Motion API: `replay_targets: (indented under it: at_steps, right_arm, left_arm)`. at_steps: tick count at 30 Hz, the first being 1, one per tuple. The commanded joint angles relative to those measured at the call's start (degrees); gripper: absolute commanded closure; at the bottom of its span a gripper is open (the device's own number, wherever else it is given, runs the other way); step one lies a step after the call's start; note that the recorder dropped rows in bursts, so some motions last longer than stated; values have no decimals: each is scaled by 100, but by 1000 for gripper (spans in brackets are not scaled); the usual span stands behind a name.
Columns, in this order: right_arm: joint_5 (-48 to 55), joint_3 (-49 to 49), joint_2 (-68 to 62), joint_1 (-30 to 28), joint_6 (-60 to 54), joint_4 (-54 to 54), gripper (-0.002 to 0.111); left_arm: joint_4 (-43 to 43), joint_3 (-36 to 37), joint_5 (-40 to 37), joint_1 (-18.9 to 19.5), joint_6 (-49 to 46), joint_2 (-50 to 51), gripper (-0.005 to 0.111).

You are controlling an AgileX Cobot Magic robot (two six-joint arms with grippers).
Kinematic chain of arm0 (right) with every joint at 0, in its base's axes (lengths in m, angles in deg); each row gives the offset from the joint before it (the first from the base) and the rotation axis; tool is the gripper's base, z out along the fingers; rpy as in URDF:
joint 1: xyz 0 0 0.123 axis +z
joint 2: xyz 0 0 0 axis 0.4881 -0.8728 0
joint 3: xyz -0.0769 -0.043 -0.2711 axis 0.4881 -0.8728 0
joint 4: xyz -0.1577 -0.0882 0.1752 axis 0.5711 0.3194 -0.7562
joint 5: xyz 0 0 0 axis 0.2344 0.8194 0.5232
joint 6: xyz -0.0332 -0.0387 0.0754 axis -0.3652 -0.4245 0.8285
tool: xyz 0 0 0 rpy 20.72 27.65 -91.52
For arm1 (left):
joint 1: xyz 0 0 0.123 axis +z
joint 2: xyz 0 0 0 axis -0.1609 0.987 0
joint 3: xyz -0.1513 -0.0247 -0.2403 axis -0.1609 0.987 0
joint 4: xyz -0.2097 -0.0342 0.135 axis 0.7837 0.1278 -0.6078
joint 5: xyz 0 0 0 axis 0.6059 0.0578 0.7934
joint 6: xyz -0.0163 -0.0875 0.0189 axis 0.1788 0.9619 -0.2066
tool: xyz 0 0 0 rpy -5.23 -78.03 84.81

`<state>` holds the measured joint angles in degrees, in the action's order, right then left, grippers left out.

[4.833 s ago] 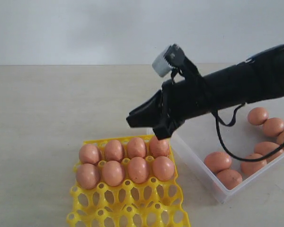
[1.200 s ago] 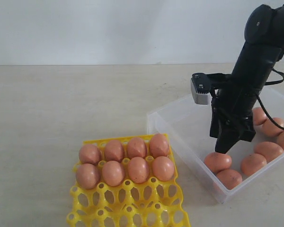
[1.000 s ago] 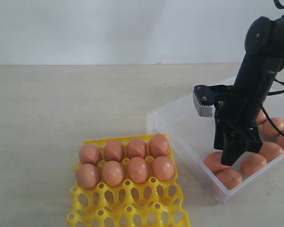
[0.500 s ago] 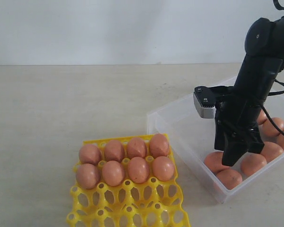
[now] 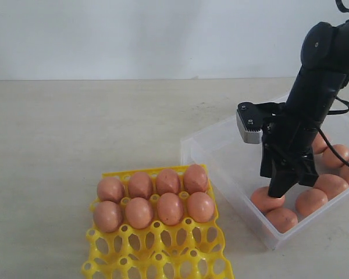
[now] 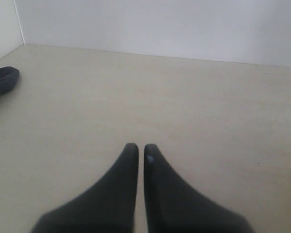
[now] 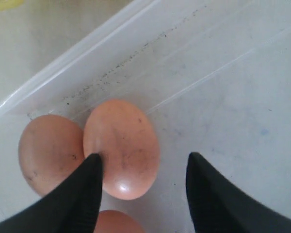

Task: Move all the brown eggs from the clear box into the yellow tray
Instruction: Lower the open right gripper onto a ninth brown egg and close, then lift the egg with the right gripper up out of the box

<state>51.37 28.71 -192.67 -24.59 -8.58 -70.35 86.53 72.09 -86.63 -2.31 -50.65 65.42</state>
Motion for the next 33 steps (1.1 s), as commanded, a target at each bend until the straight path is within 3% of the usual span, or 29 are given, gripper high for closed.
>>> replay_targets:
  at_steps: [1, 26, 28, 32, 33]
  right_arm:
    - [12, -17, 20, 1, -58, -42, 62]
    - [-3, -17, -804, 1, 48, -153, 63]
    - [-89, -17, -804, 1, 75, -164, 71]
    - [-92, -17, -804, 1, 217, -174, 108]
    - [-104, -17, -804, 1, 447, -174, 108]
  left_arm:
    - [0, 23, 16, -19, -24, -17, 103]
    - [0, 23, 16, -19, -24, -17, 103]
    - [0, 23, 16, -19, -24, -17, 103]
    - [0, 23, 16, -19, -24, -17, 103]
    - [0, 23, 16, -19, -24, -17, 103]
